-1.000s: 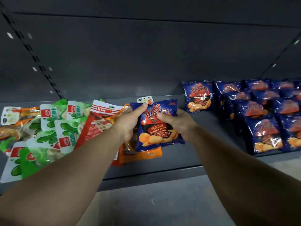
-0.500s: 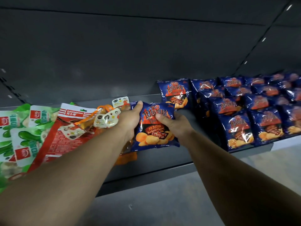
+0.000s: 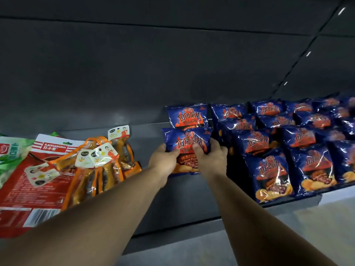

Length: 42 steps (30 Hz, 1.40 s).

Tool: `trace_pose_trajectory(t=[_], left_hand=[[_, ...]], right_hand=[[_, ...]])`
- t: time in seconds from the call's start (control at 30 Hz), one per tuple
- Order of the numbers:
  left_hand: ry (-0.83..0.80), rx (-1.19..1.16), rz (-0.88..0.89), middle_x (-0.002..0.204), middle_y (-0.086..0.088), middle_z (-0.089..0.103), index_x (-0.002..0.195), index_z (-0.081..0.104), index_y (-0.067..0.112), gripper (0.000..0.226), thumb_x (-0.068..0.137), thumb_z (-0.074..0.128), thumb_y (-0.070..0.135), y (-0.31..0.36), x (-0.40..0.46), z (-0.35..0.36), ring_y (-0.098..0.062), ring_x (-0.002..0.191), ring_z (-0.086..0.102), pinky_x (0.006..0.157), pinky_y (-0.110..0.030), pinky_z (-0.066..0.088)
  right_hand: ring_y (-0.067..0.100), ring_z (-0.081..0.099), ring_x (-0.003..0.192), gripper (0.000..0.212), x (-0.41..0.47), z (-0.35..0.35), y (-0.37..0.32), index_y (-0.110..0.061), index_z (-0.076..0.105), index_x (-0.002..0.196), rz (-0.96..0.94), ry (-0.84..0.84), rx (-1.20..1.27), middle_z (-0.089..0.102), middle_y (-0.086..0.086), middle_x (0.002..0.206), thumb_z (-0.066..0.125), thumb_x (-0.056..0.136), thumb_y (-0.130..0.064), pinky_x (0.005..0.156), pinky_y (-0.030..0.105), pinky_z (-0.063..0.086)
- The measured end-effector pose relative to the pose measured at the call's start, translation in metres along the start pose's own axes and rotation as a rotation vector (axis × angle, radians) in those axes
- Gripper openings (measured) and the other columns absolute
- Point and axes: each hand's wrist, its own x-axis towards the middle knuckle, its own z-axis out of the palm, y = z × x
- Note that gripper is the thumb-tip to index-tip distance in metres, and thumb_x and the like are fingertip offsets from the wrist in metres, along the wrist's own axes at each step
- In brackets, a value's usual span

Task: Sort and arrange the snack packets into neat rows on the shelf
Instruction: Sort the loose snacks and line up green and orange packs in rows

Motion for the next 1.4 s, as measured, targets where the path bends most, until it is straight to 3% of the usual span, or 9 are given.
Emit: trace_pose_trajectory(t=[0.1,0.23,0.37,0.43,0.7,0.9,1.03,1.17,1.4], left_hand=[[0.03,0.06,0.034,0.101,0.004,0.064,0.117,0.053,0.02,0.019,0.099,0.049,0.023,0.0,0.012,0.018,-0.001,0.06,0.056,0.049,-0.014,0.043],[0.052,0.111,0.03,0.088,0.012,0.056,0.133,0.043,0.026,0.032,0.102,0.041,0.026,-0.001,0.026,0.033,0.003,0.046,0.059,0.044,-0.01,0.042],[0.097,0.157,0.09,0.121,0.011,0.06,0.146,0.031,0.035,0.047,0.101,0.042,0.026,-0.009,0.042,0.037,-0.003,0.083,0.058,0.079,-0.022,0.045],[0.116,0.205,0.097,0.132,0.007,0.056,0.149,0.025,0.036,0.052,0.101,0.042,0.025,-0.013,0.044,0.038,-0.009,0.098,0.053,0.085,-0.023,0.04],[0.054,0.354,0.032,0.13,0.003,0.053,0.15,0.007,0.042,0.058,0.103,0.036,0.025,-0.019,0.051,0.04,-0.011,0.094,0.046,0.079,-0.023,0.036],[0.02,0.305,-0.031,0.121,0.003,0.061,0.148,0.014,0.048,0.084,0.088,0.062,0.014,-0.025,0.059,0.041,-0.018,0.097,0.06,0.084,-0.03,0.05],[0.075,0.375,-0.042,0.126,0.002,0.054,0.148,0.01,0.047,0.073,0.095,0.052,0.019,-0.025,0.055,0.043,-0.013,0.089,0.053,0.069,-0.022,0.042],[0.068,0.441,-0.037,0.134,0.0,0.051,0.15,0.008,0.041,0.064,0.1,0.044,0.022,-0.025,0.05,0.043,-0.01,0.088,0.045,0.057,-0.017,0.034],[0.065,0.421,-0.026,0.13,0.002,0.056,0.15,0.014,0.041,0.062,0.1,0.044,0.02,-0.023,0.048,0.04,-0.011,0.09,0.048,0.073,-0.023,0.039]], right_hand=[[0.029,0.039,0.127,0.061,0.013,-0.001,0.004,-0.022,0.033,0.146,0.015,0.039,-0.025,0.035,0.011,0.138,0.054,0.093,-0.041,0.104,0.037,0.034],[0.026,0.034,0.132,0.06,0.023,0.004,0.012,-0.02,0.026,0.149,-0.002,0.038,0.039,0.034,0.009,0.143,0.052,0.096,-0.028,0.104,0.035,0.032],[0.025,0.032,0.133,0.061,0.028,0.009,0.018,-0.021,0.023,0.15,-0.045,0.04,0.058,0.033,0.008,0.145,0.051,0.096,-0.019,0.106,0.036,0.03],[0.025,0.032,0.134,0.064,0.028,0.013,0.02,-0.021,0.021,0.151,-0.074,0.056,0.053,0.033,0.008,0.146,0.052,0.094,-0.015,0.108,0.038,0.03],[0.022,0.024,0.139,0.07,0.033,0.018,0.026,-0.024,0.002,0.153,-0.078,-0.036,-0.033,0.027,0.003,0.152,0.045,0.097,-0.018,0.11,0.033,0.025],[0.022,0.016,0.144,0.07,0.032,0.014,0.024,-0.024,0.005,0.153,-0.07,-0.056,0.037,0.011,0.006,0.158,0.043,0.097,-0.007,0.112,0.027,0.02],[0.027,0.038,0.131,0.068,0.032,0.013,0.025,-0.023,0.02,0.151,-0.082,0.007,0.067,0.02,0.008,0.149,0.048,0.093,0.0,0.108,0.033,0.036],[0.026,0.033,0.13,0.067,0.034,0.013,0.026,-0.021,0.021,0.151,-0.108,0.027,-0.033,0.028,0.008,0.144,0.049,0.093,-0.002,0.109,0.035,0.034],[0.024,0.022,0.14,0.067,0.032,0.013,0.024,-0.023,0.014,0.152,-0.065,0.038,-0.101,0.023,0.007,0.153,0.047,0.096,-0.009,0.113,0.037,0.027]])
